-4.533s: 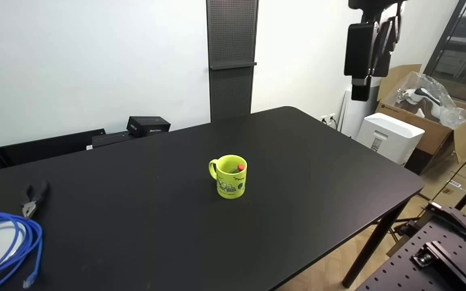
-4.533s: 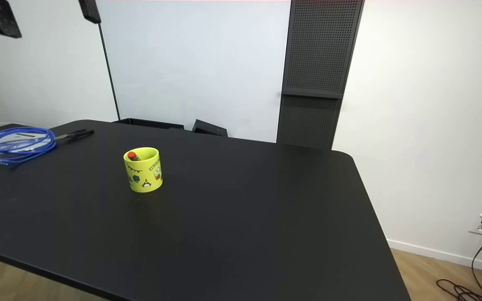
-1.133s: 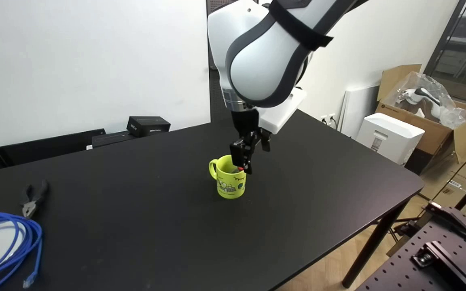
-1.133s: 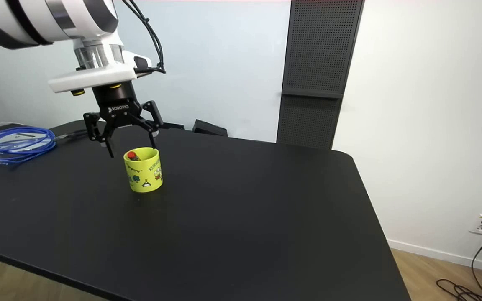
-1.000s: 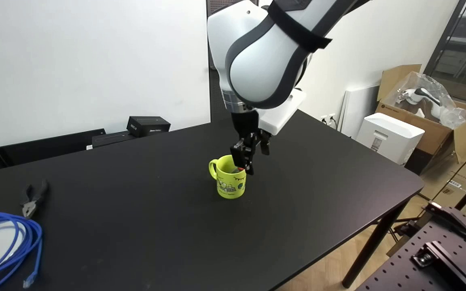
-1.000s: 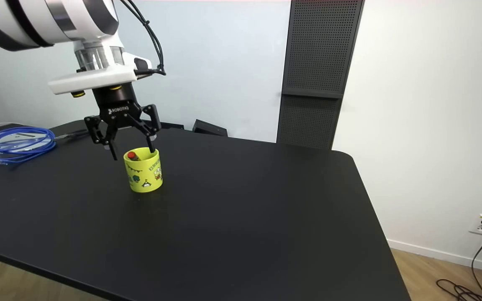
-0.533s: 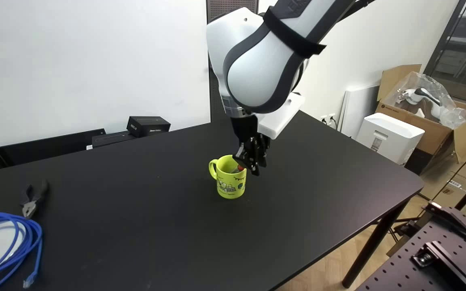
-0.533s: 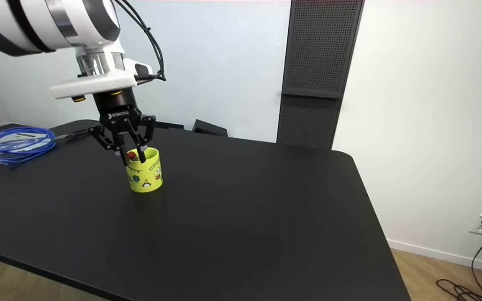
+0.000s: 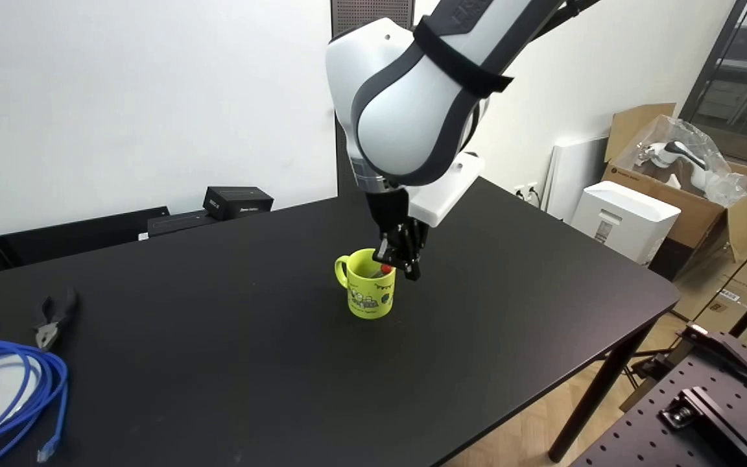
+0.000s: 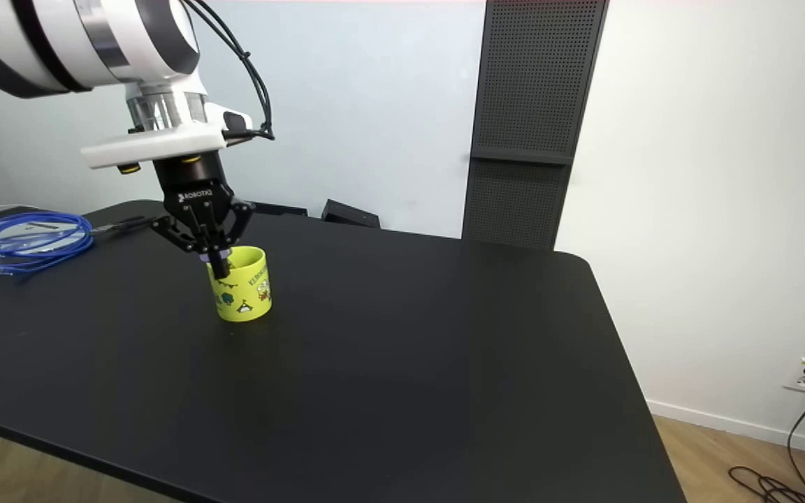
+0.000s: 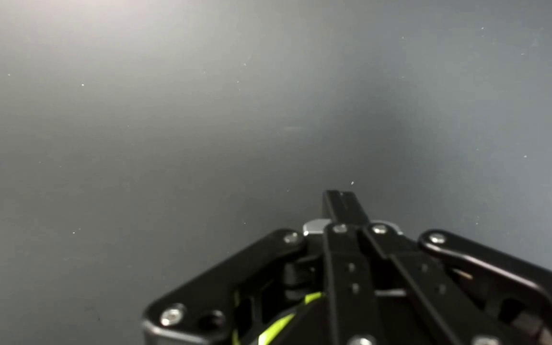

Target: Remove the marker from the yellow mug, put the marker back in the mug, remove the marker from the mug again

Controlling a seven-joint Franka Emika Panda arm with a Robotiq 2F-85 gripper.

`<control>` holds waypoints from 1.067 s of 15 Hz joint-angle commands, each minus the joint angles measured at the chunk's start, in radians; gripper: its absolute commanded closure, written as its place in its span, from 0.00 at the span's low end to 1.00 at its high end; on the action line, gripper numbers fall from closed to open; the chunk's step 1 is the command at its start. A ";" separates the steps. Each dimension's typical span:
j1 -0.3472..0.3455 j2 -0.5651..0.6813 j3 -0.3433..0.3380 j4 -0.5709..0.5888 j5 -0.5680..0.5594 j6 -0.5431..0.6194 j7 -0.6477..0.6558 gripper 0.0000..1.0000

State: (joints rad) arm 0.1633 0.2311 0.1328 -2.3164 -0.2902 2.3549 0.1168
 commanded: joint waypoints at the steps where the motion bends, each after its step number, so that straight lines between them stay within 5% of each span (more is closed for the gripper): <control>1: 0.020 0.009 -0.004 0.036 0.006 -0.031 0.005 0.70; 5: 0.035 0.001 -0.010 0.056 -0.026 -0.044 0.021 0.42; 6: 0.026 0.000 -0.006 0.026 -0.005 -0.007 -0.002 0.61; 9: 0.029 0.000 -0.005 0.038 -0.005 -0.018 -0.002 0.42; 13: 0.029 0.000 -0.005 0.039 -0.006 -0.019 -0.002 0.42; 14: 0.027 0.013 -0.009 0.047 -0.009 -0.004 0.003 0.17; 16: 0.024 0.037 -0.014 0.064 -0.012 0.027 -0.002 0.10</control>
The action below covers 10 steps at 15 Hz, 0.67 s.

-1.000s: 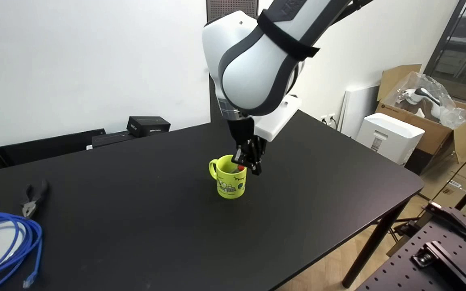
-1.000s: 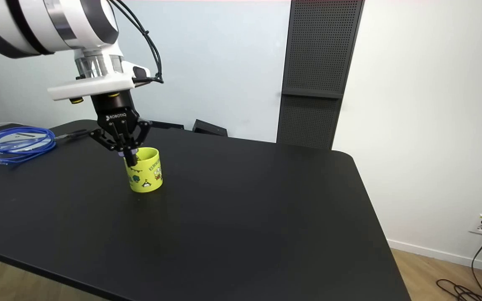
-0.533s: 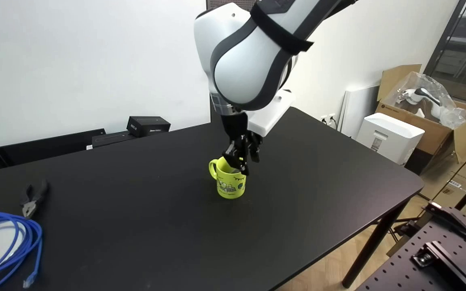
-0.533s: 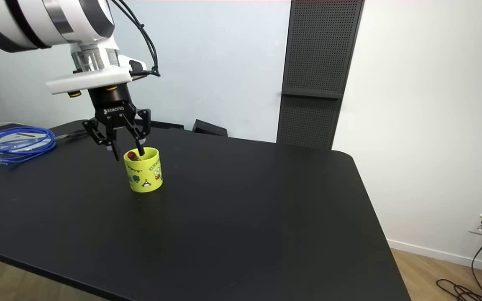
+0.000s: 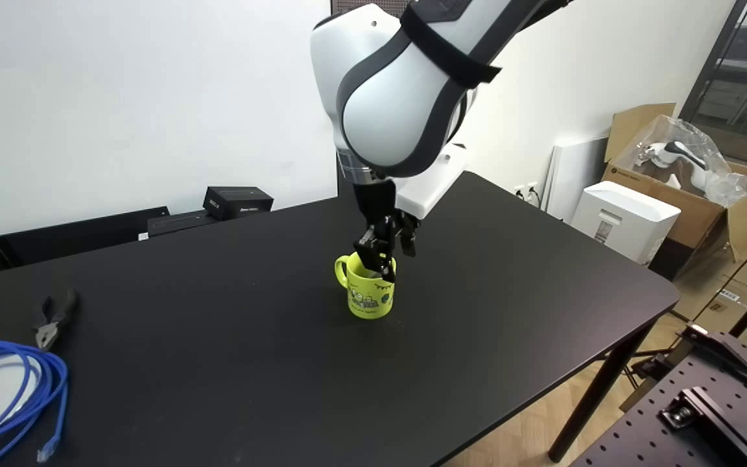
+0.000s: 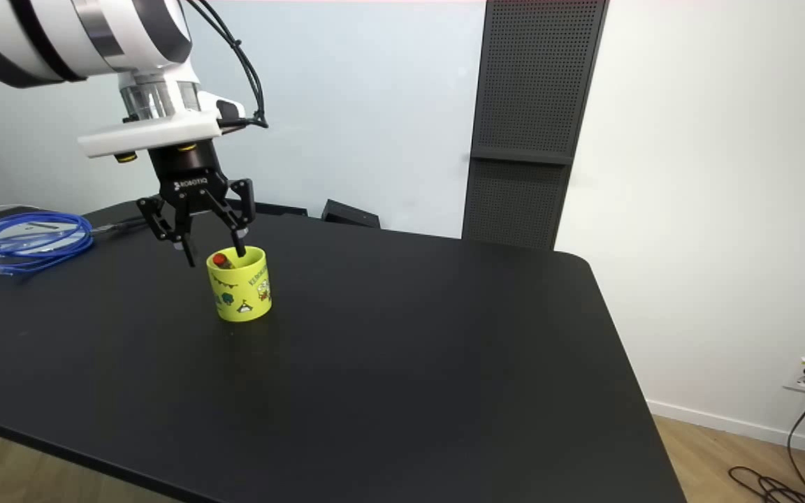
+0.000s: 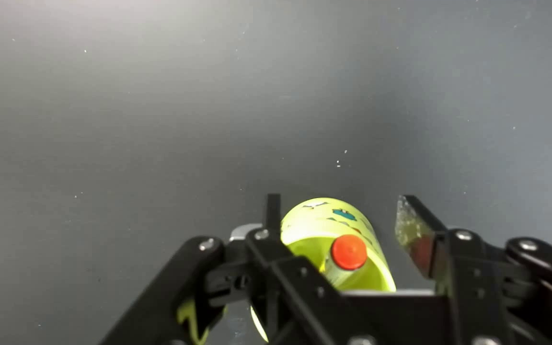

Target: Remove the marker from the yellow mug, put the marker back in the mug, remove the marker from the mug again

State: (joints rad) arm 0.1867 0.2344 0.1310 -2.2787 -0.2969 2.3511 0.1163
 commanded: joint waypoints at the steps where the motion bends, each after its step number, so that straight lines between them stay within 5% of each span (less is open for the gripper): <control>1: 0.001 0.048 -0.014 0.038 -0.005 0.046 -0.005 0.04; 8: 0.017 0.114 -0.023 0.088 -0.009 0.121 -0.027 0.00; 9: 0.018 0.116 -0.023 0.092 -0.007 0.122 -0.028 0.04; 10: 0.017 0.113 -0.019 0.089 0.003 0.131 -0.034 0.27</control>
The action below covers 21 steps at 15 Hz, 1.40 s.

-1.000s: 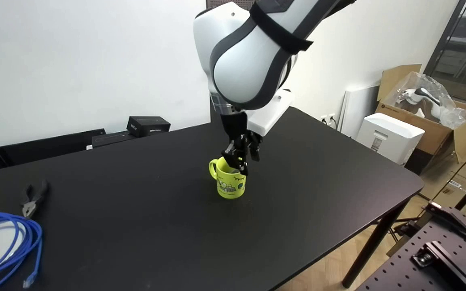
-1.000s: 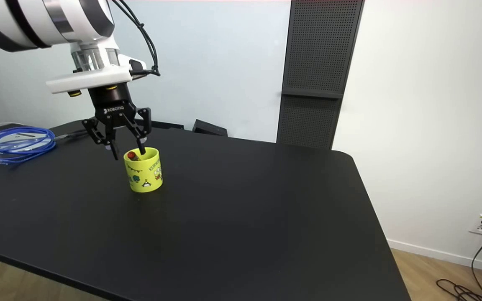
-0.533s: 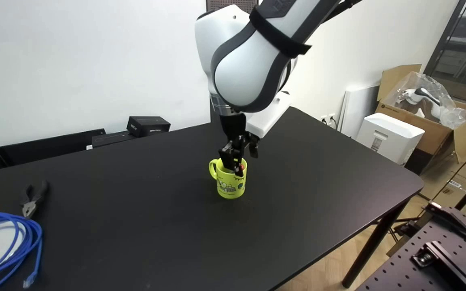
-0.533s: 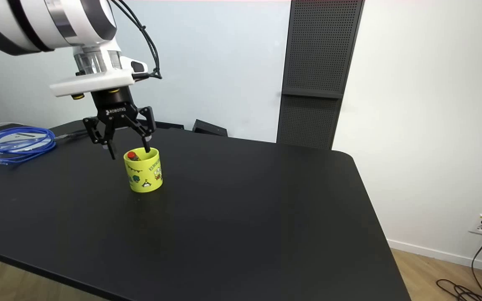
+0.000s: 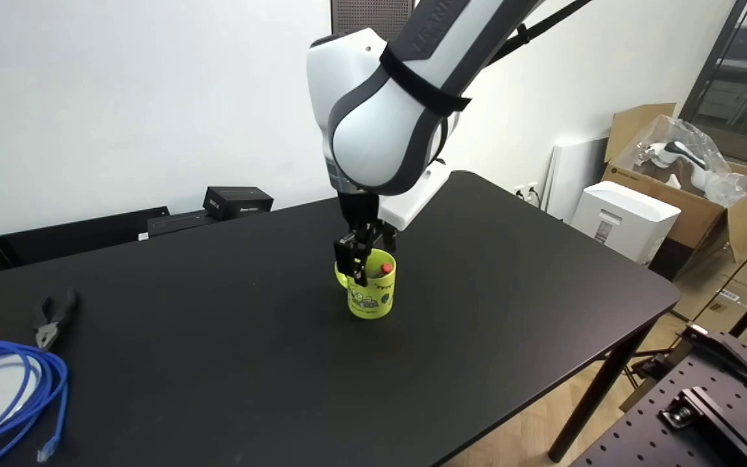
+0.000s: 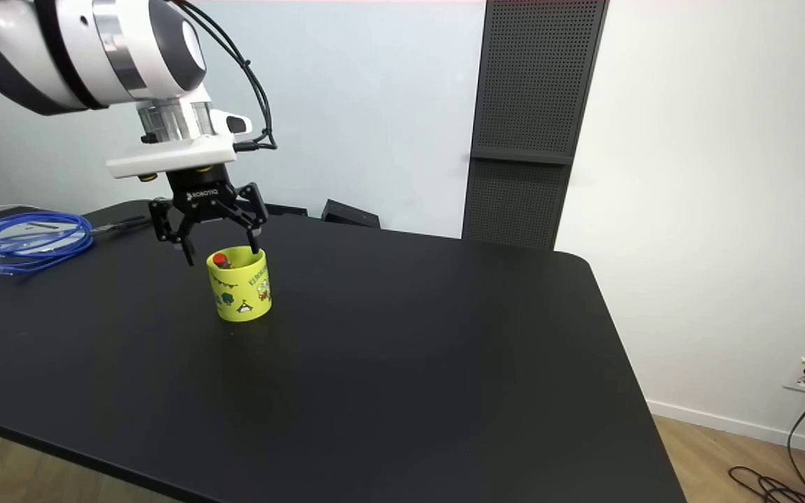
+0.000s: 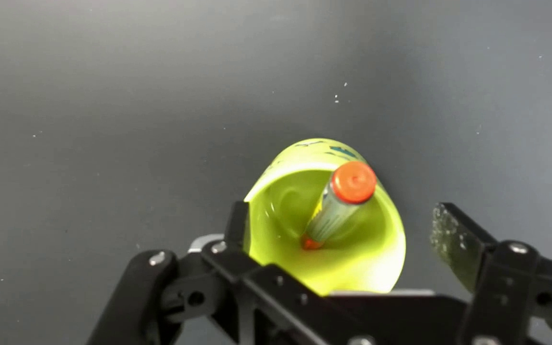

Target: Remove the marker from the yellow mug, put the marker back in the mug, remove the marker from the mug again

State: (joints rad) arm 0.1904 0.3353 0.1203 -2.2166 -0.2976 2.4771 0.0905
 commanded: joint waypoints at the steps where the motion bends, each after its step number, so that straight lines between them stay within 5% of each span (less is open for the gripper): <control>1: 0.013 0.005 -0.005 0.021 0.010 0.012 -0.011 0.29; 12: 0.012 -0.084 -0.014 -0.032 0.090 -0.037 0.038 0.98; 18: 0.008 -0.123 -0.031 -0.056 0.085 -0.053 0.079 1.00; 19: 0.008 -0.126 -0.031 -0.058 0.087 -0.062 0.085 0.74; 21: 0.007 -0.130 -0.030 -0.059 0.087 -0.079 0.093 0.67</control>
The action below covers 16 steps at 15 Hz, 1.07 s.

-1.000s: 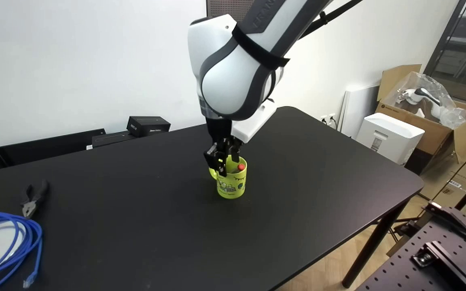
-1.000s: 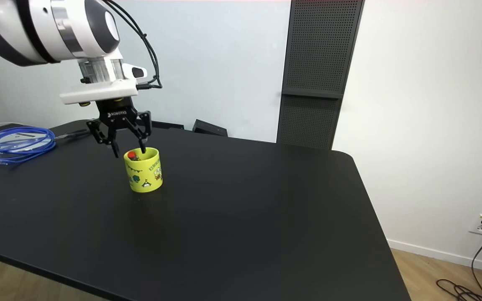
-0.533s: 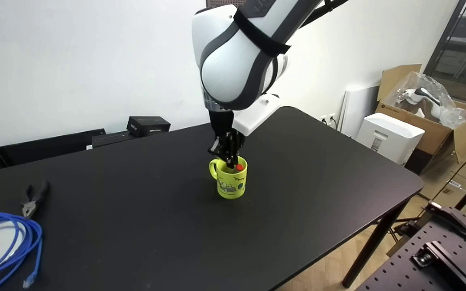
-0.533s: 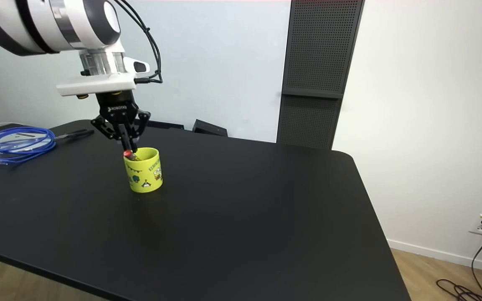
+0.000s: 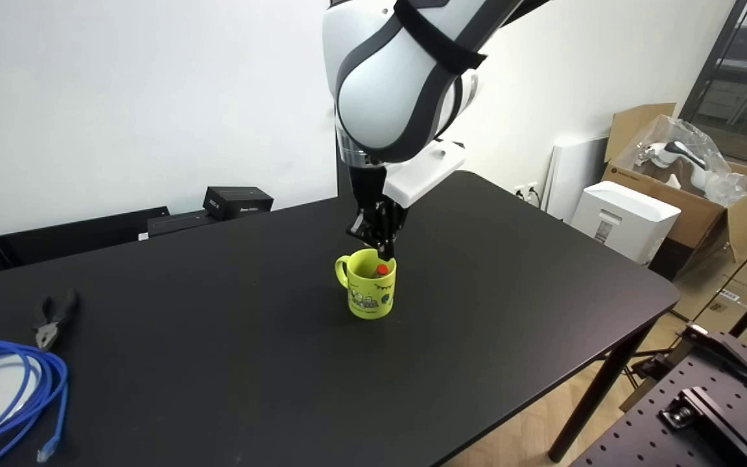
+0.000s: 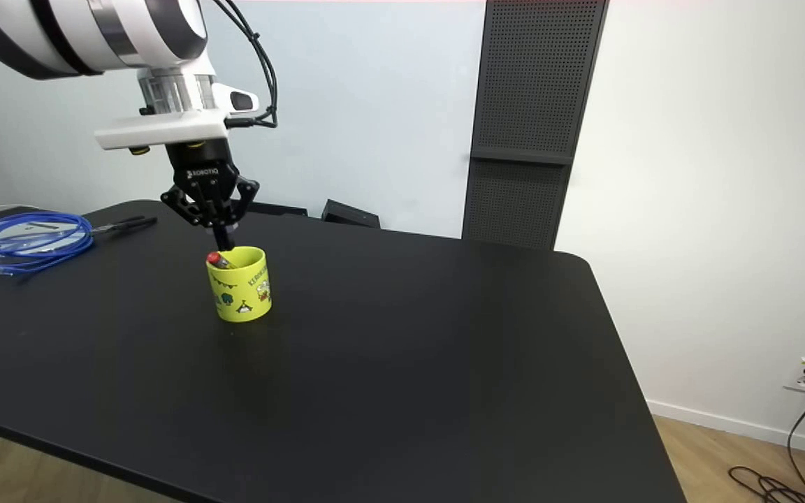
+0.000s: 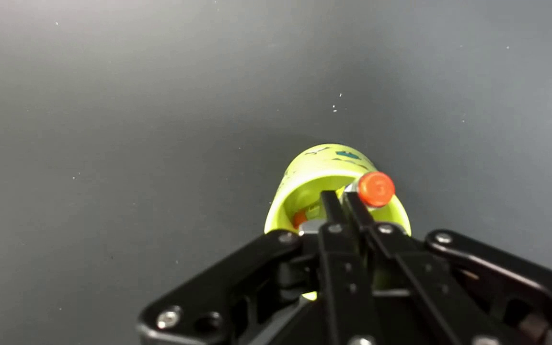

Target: Remove the marker from the yellow mug, put the marker back in the mug, remove the marker from the mug again

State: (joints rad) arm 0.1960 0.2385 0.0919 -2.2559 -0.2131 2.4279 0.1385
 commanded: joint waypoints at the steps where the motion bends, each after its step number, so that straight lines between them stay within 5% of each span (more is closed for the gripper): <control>1: 0.001 -0.032 0.000 -0.020 0.003 -0.037 0.046 0.61; 10: 0.001 -0.010 0.011 -0.016 0.024 -0.060 0.027 0.02; 16: 0.000 0.024 0.007 0.001 0.003 -0.047 0.010 0.00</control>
State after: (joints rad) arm 0.1987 0.2399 0.1009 -2.2730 -0.1962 2.3819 0.1456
